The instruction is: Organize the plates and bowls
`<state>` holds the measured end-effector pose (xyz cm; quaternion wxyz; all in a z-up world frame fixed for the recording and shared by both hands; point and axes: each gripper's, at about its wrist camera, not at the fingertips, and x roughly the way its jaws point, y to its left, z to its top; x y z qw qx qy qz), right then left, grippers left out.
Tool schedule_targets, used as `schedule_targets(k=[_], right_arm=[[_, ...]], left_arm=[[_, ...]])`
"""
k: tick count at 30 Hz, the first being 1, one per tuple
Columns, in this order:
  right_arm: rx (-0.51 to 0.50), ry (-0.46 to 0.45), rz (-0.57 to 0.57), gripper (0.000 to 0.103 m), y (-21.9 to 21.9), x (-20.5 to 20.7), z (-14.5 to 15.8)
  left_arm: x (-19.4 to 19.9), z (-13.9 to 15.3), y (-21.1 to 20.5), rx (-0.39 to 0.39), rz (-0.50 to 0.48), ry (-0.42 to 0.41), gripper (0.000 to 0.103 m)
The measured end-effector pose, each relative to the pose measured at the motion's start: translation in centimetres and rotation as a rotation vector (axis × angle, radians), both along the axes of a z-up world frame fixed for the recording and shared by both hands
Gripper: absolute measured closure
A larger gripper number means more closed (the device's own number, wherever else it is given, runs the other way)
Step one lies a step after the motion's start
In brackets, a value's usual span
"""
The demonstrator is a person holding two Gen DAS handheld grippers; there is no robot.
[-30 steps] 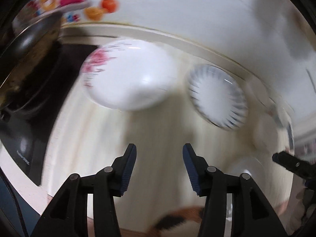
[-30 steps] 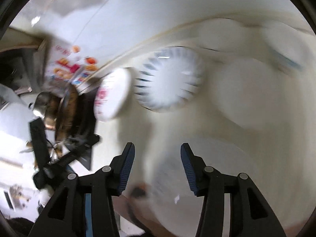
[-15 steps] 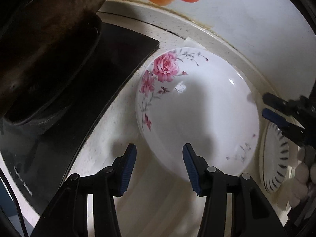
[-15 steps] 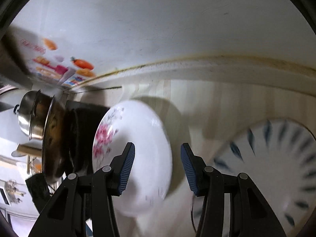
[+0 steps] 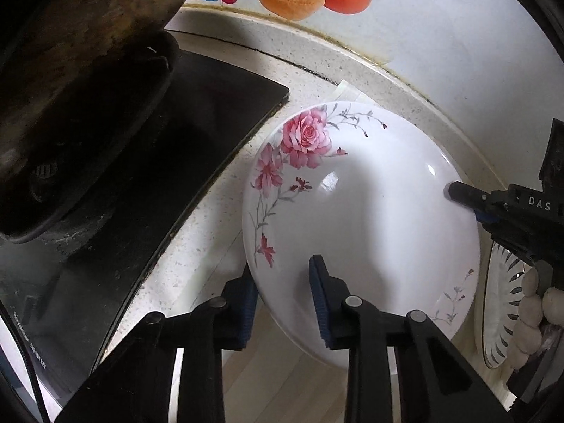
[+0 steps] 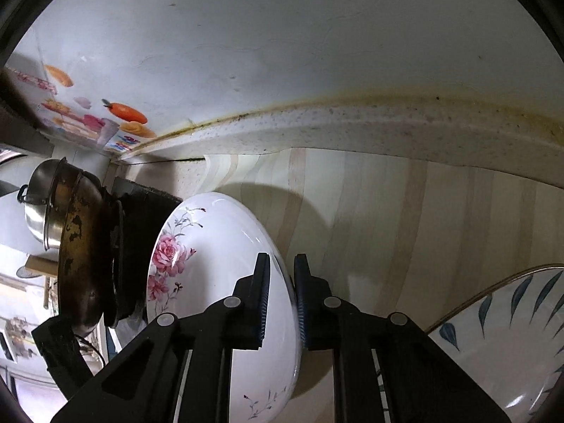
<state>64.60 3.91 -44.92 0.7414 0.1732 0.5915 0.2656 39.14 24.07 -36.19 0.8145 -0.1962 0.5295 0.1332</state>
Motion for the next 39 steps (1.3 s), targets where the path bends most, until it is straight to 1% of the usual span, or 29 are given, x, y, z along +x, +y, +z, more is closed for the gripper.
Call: schedule_targets(k=[2,7,11,13,17,19,24,28,35,39], right_arm=[[-0.01,-0.015,0.007,0.087,-0.2,-0.2,0.4],[-0.023,-0.041,0.019,0.087,-0.8,-0.9,1.6],[-0.016,-0.051,0.015,0.087,-1.7,-1.8,2.8],[-0.009,-0.057,0.009,0.087,-2.4,-2.4,3.5],[0.008,-0.07,-0.011,0.087,-4.2,-4.1,5.1],[0.02,-0.082,-0.024,0.087,-5.5,-5.3,6.1],[0.027,-0.106,-0.056,0.087,-9.3,-8.6,8.4],[0.025,-0.113,-0.088,0.087,-12.9,-12.1,9.9],[0.026,-0.113,-0.176,0.087,-19.7,-18.5,11.5],[0.027,-0.111,-0.243,0.087,-23.9,-22.6,11.9]], left_arm=[[0.7,0.4,-0.1,0.007,-0.006,-0.009,0.077],[-0.6,1.9,-1.4,0.029,-0.034,-0.029,0.077],[-2.1,3.2,-2.1,0.012,-0.045,-0.04,0.077],[-2.9,3.9,-2.2,0.019,-0.059,-0.046,0.077],[-1.7,4.9,-3.0,0.013,-0.085,-0.054,0.077],[-1.6,5.3,-3.6,0.013,-0.101,-0.063,0.077],[-2.5,7.5,-5.9,0.017,-0.156,-0.091,0.077],[-3.9,9.4,-8.2,0.011,-0.205,-0.108,0.077],[-6.0,11.9,-13.5,0.013,-0.325,-0.128,0.077],[-7.1,12.4,-16.4,0.006,-0.395,-0.125,0.077]])
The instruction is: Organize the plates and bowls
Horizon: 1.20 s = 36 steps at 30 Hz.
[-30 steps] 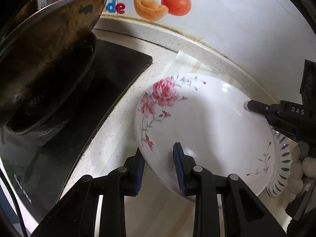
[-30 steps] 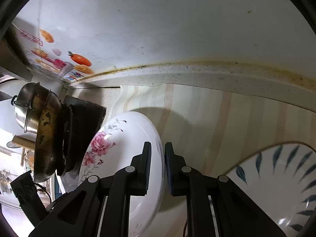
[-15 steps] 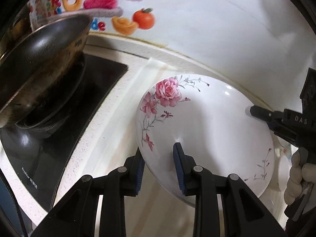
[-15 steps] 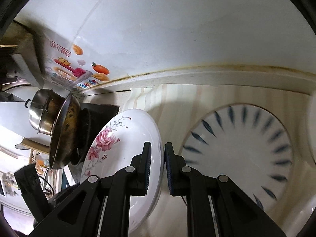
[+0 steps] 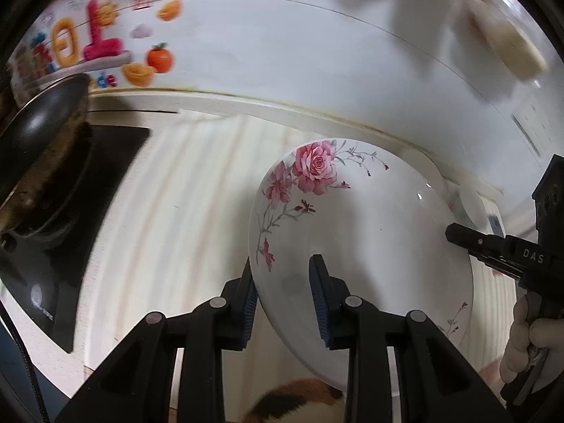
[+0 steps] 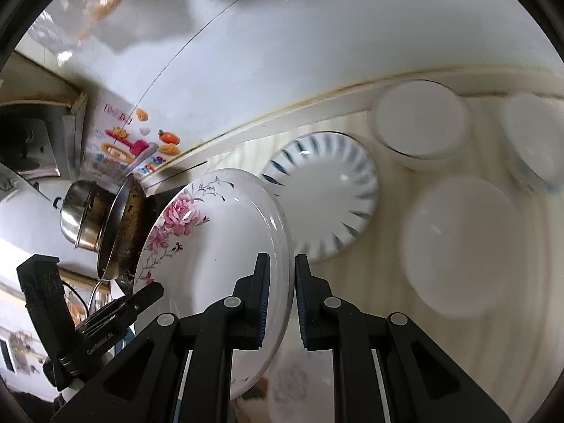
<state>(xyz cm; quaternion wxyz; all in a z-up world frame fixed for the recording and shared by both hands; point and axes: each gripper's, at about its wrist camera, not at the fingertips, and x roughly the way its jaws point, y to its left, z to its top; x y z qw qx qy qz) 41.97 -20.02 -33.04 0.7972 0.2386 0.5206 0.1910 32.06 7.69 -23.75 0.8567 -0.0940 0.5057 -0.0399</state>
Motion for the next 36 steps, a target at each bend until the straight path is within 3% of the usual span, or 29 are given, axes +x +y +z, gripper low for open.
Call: schedule_targets(k=[10,19,27,36], right_arm=[[-0.024,0.074,-0.132,0.087,-7.9,-9.0,-2.4],[-0.032,0.155,-0.192,0.087,-11.2,-14.0,-6.7],[-0.031,0.184,-0.198,0.087,-11.4,-15.3,-8.9],[-0.043,0.196,-0.192,0.087,-10.8,-15.8,-9.7]], left_arm=[[-3.9,-3.6,-7.0,0.019,-0.188,0.072,0.077],[-6.1,-8.4,-10.1,0.056,-0.255,0.165,0.077],[-7.0,-10.7,-10.8,0.112,-0.278,0.204,0.077],[-7.2,-11.2,-11.0,0.143,-0.285,0.212,0.077]])
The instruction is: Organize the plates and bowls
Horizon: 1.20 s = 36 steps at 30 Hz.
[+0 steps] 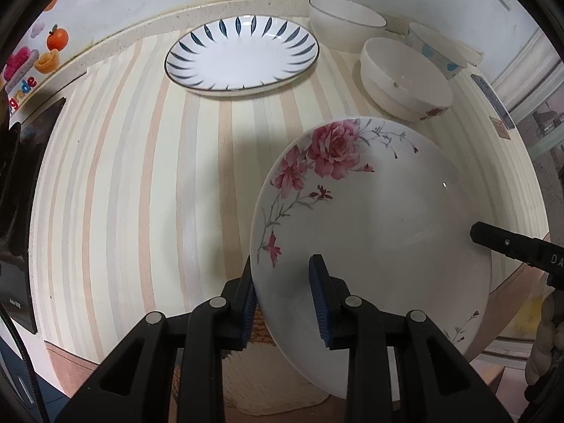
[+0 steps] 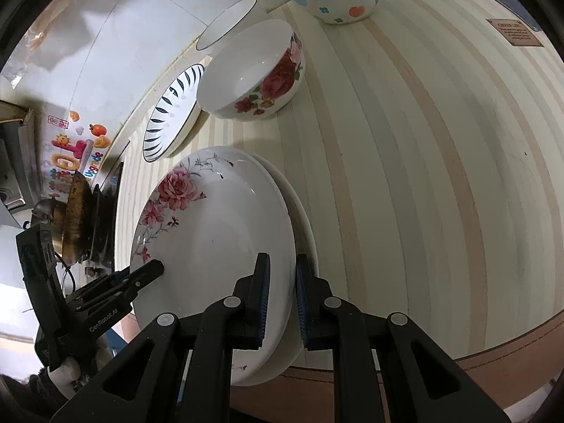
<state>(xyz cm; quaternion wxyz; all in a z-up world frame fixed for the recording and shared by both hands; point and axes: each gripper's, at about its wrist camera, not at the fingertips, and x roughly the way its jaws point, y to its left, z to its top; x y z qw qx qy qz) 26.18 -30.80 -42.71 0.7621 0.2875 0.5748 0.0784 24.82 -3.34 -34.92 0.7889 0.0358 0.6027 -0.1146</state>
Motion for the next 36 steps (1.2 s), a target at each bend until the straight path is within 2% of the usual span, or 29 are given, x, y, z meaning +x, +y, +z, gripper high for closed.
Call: schedule_targets(k=[7,10,17,24,36], right_arm=[[-0.028,0.002,0.011,0.087,1.3,0.9,0.4],[-0.045,0.0,0.021,0.087,1.5,1.1,0.6],[-0.082,0.01,0.039,0.086,1.9,1.1,1.0],[-0.068,0.046,0.031,0.085,1.9,1.2,1.3],[-0.074,0.084,0.022,0.085,1.0,0.4,2.3]], left_arm=[[-0.4,-0.8,-0.1,0.021,-0.009,0.015,0.077],[-0.7,-0.8,-0.3,0.036,-0.022,-0.003,0.077],[-0.5,-1.1,-0.4,0.031,-0.031,0.009,0.076],[-0.6,-1.1,-0.7,0.051,-0.058,0.008,0.077],[-0.4,-0.7,-0.2,0.026,-0.054,0.026,0.077]])
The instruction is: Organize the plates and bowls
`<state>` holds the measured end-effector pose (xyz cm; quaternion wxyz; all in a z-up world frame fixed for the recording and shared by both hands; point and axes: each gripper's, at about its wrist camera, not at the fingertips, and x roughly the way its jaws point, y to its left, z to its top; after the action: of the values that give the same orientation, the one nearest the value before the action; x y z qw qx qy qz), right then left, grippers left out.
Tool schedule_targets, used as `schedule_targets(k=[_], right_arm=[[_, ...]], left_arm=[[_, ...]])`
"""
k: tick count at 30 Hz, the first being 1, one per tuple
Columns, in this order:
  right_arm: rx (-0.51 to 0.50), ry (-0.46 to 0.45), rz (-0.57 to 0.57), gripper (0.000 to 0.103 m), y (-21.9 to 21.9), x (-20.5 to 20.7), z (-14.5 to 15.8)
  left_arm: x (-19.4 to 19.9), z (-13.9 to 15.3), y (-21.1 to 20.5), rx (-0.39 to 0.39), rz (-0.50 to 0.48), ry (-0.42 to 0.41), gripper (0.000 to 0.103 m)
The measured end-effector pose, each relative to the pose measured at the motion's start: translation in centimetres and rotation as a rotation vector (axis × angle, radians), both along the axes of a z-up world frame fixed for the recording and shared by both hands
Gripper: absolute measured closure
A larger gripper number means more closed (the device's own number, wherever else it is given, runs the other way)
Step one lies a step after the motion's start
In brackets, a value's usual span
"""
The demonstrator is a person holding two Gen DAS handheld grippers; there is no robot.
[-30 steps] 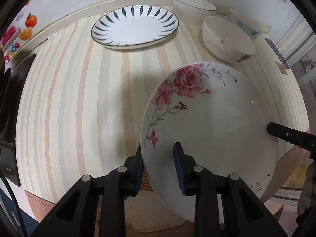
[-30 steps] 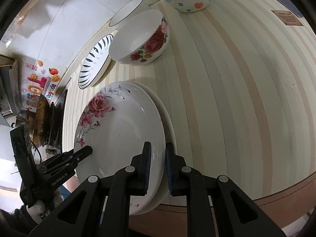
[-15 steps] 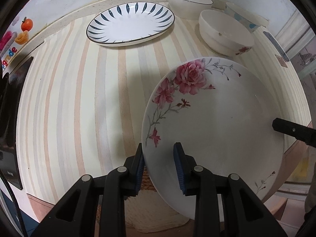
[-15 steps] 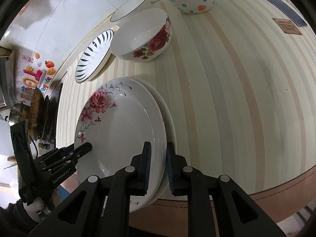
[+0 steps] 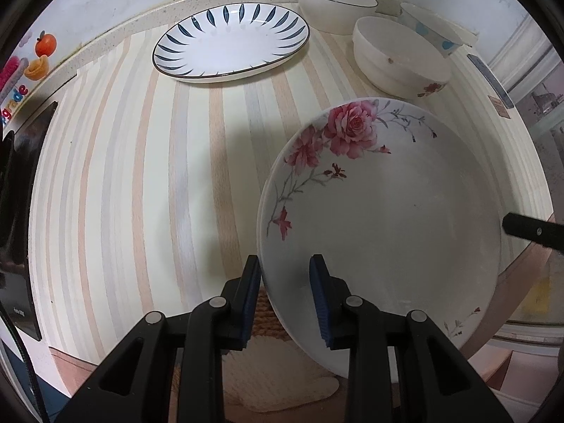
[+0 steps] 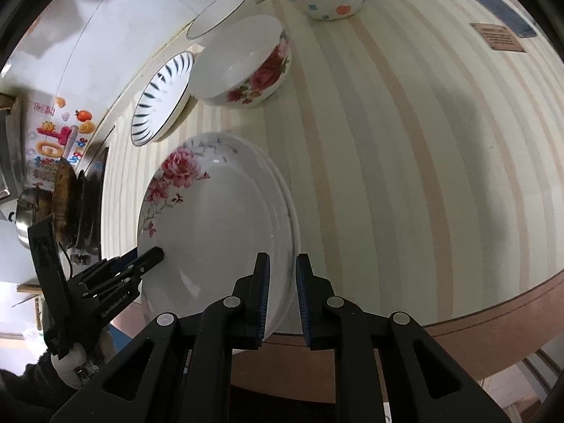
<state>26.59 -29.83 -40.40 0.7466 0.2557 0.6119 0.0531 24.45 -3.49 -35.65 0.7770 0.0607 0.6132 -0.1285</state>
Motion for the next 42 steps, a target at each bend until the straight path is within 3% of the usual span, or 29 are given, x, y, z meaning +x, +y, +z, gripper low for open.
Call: schedule_targets(k=[6,8,9,12,15,19,26,33,38,42], right_arm=[[0.055,-0.056,-0.026,0.083,-0.2,1.3,3.6],[0.075,-0.083,-0.022,0.067,0.4,2.8,5.2],[0.095,-0.094,-0.021,0.065,0.9,3.7,6.0],[0.141,-0.136,0.001,0.064,2.7,7.1,7.9],[0.116,-0.164,0.018,0.064,4.8,11.4,8.9],[0.075,-0.15,0.036,0.064,7.1,17.4,8.0],[0.024,-0.046,0.033,0.064,8.7,25.5,3.1],[-0.036,0.015,0.041,0.066,9.3,28.3,-0.2],[-0.084,0.026,0.06,0.084,9.8,29.1,-1.5],[-0.147,0.008,0.102,0.088,10.8,29.4,-1.7]], left_arm=[[0.9,4.7,1.9,-0.052,0.027,-0.057,0.076],[2.1,6.2,2.7,-0.066,0.036,-0.091,0.07],[3.0,6.8,3.2,-0.068,0.039,-0.115,0.068],[6.5,7.2,4.5,-0.039,0.057,-0.151,0.068],[10.6,6.6,6.3,-0.045,0.089,-0.135,0.068],[16.3,4.7,8.5,-0.047,0.132,-0.094,0.069],[22.3,0.0,9.8,-0.084,0.168,0.019,0.069],[24.4,-2.0,9.5,-0.137,0.173,0.054,0.069],[24.7,-2.5,8.9,-0.126,0.152,0.031,0.078],[24.2,-2.4,8.8,-0.121,0.152,0.008,0.08]])
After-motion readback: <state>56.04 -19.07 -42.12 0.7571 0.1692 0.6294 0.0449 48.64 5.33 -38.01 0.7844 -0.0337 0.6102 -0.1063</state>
